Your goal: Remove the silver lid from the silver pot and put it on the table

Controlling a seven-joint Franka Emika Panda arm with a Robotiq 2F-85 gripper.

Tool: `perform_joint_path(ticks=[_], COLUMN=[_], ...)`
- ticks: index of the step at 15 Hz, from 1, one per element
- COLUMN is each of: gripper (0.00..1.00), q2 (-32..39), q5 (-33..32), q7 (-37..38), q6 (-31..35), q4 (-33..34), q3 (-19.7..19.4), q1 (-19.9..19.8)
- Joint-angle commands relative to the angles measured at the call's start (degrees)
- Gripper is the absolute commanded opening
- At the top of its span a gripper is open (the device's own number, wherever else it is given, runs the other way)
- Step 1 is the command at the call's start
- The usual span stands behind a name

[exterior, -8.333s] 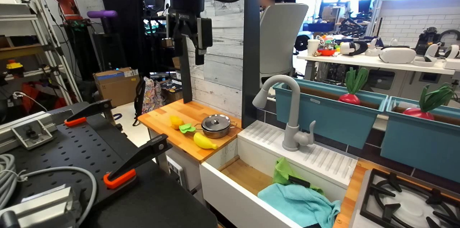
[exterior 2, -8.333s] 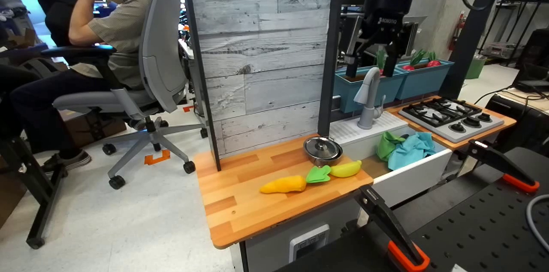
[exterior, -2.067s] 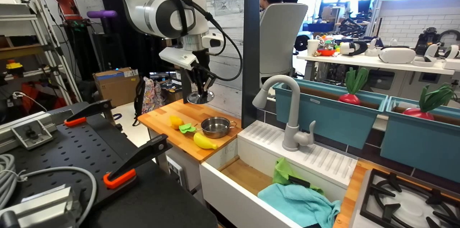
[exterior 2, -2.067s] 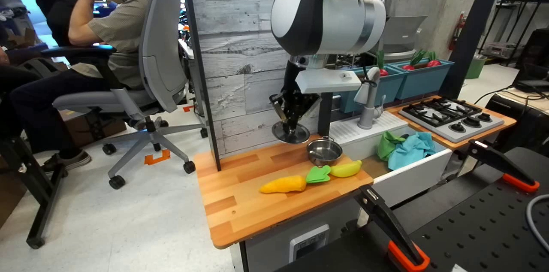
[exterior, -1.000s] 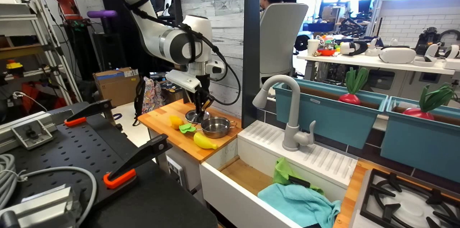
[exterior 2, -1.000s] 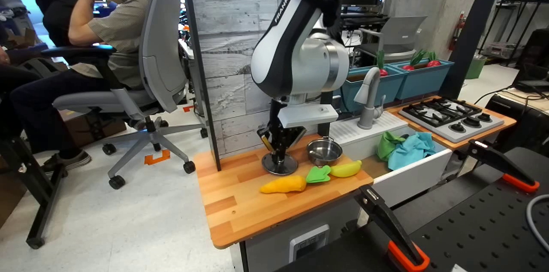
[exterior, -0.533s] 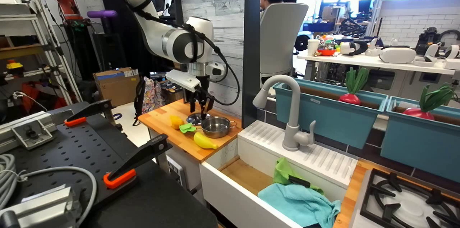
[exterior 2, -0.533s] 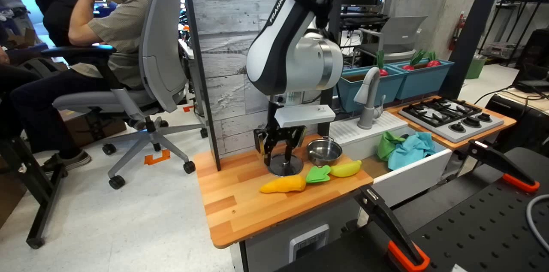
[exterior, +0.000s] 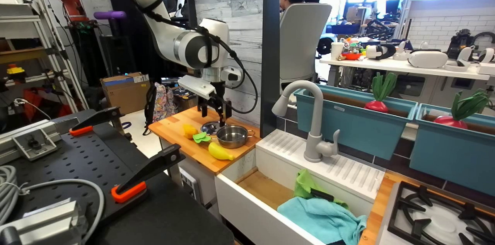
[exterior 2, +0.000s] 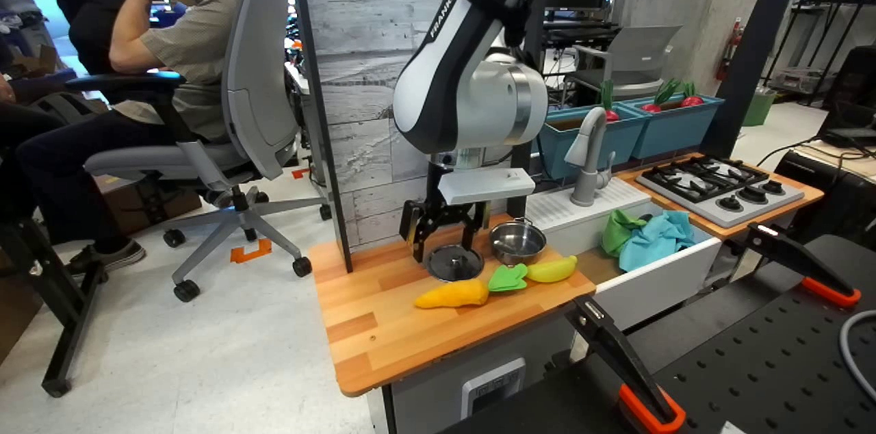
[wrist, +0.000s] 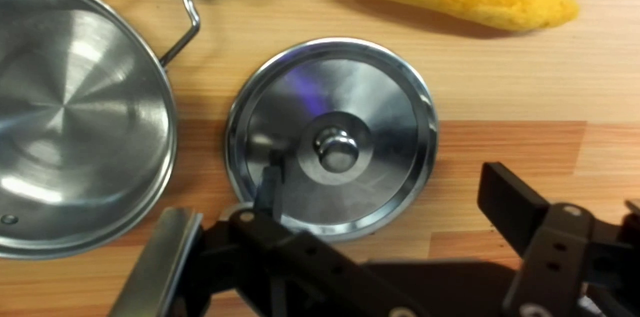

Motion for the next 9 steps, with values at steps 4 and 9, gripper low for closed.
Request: perform_joint_path(ticks=[4,9], gripper=[1.00,1.00], q2=[-9.0,-10.7], q5=[-2.5,-3.2], q7=[-0.6,-0.4], q6=[11.6,15.9], q4=[-14.0,-17.5], q3=[-1.2,-0.6], q1=[2.3,2.8])
